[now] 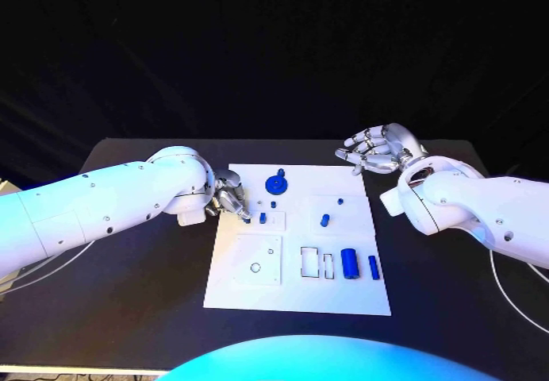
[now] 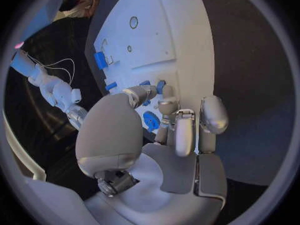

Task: Assemble the parts on the task board

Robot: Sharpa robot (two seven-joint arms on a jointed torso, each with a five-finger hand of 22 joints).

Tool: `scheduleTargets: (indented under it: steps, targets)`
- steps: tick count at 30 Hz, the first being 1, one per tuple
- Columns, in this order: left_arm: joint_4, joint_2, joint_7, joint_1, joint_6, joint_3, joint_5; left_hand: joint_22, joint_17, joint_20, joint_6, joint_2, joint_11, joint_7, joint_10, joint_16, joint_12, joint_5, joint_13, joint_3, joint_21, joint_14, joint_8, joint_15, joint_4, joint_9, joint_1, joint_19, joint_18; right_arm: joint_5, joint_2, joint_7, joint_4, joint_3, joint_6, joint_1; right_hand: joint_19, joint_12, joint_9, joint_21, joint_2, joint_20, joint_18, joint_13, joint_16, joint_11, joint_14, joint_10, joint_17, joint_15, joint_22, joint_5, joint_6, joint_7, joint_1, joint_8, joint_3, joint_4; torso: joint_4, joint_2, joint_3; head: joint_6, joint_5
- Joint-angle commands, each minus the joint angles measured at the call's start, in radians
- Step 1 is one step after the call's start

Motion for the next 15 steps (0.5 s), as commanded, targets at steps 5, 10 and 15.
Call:
scheduleTargets:
  steps: [5, 10, 15]
  targets:
    - [-0.003, 0.012, -0.005, -0.004, 0.044, -0.004, -0.006, -0.001, 0.154, 0.0, 0.008, 0.009, -0.002, -0.002, 0.006, 0.006, 0.011, 0.004, 0.008, 0.181, 0.005, 0.078, -0.002, -0.008, -0.185, -0.001, -0.001, 0.007, -0.007, -0.004, 0.0, 0.011, 0.002, 0.0, 0.014, -0.001, -0.002, -0.006, -0.001, -0.005, 0.002, 0.006, 0.013, -0.001, -0.003, 0.0, -0.001, 0.006, -0.001, 0.006, -0.001, 0.006, 0.0, 0.003, 0.003, 0.004, 0.008, -0.001, 0.0005, -0.001, -0.0005, -0.002, -0.001]
    - [-0.007, 0.016, -0.005, -0.005, 0.03, -0.006, -0.009, 0.003, 0.16, 0.0, 0.013, 0.009, -0.002, -0.003, 0.015, 0.008, 0.019, 0.012, 0.022, 0.181, 0.007, 0.08, -0.003, -0.008, -0.184, -0.001, -0.008, 0.009, -0.008, -0.004, 0.0, 0.011, 0.002, 0.0, 0.014, -0.001, -0.002, -0.006, -0.001, -0.005, 0.002, 0.006, 0.013, -0.001, -0.003, 0.0, -0.001, 0.006, -0.001, 0.006, -0.001, 0.006, 0.0, 0.003, 0.003, 0.004, 0.008, -0.001, 0.0002, -0.001, -0.0004, -0.003, -0.002]
    - [-0.01, 0.018, -0.005, -0.005, 0.014, -0.006, -0.009, 0.006, 0.164, 0.0, 0.018, 0.009, -0.003, -0.004, 0.026, 0.01, 0.029, 0.015, 0.039, 0.179, 0.008, 0.081, -0.004, -0.008, -0.18, -0.001, -0.02, 0.01, -0.008, -0.004, 0.0, 0.011, 0.002, 0.0, 0.014, -0.001, -0.002, -0.006, -0.001, -0.005, 0.002, 0.006, 0.013, -0.001, -0.003, 0.0, -0.001, 0.006, -0.001, 0.006, -0.001, 0.006, 0.0, 0.003, 0.003, 0.004, 0.008, -0.001, 0.0, 0.0, 0.0002, -0.003, -0.002]
